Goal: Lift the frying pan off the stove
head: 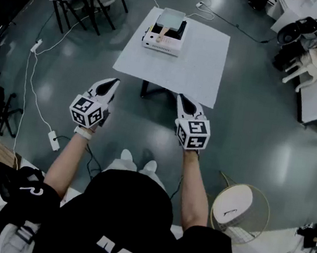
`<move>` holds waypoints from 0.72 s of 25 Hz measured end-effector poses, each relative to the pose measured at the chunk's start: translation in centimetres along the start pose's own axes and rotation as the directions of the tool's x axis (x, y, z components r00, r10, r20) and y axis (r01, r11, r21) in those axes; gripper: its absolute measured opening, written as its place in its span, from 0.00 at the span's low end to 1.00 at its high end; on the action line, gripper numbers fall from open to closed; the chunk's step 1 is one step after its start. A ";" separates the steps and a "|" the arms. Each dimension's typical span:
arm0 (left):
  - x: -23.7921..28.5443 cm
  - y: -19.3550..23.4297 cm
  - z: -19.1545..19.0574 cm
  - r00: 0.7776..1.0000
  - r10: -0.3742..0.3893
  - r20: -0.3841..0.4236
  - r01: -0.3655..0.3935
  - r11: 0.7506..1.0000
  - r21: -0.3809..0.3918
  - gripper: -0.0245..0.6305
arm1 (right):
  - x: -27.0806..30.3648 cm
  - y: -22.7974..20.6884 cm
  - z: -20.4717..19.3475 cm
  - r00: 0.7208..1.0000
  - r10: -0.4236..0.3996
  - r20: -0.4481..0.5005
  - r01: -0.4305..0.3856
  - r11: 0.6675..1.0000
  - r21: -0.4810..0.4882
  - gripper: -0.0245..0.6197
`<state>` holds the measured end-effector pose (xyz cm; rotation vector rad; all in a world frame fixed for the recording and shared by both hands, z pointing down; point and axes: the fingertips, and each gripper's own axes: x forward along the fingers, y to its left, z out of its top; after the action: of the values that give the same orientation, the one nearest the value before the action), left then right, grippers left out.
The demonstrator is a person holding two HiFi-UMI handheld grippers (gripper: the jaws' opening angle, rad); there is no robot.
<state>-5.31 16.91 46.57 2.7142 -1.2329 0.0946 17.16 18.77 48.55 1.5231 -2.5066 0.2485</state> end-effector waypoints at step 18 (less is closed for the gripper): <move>1.3 -4.7 0.0 1.000 0.028 0.003 -0.028 0.999 0.025 0.03 | -1.7 -2.3 -0.3 0.998 0.051 0.028 -0.050 0.999 -0.019 0.03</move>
<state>-0.92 18.96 46.20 2.7195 -1.2796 0.1110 19.97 19.28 48.44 1.4678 -2.5646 0.2124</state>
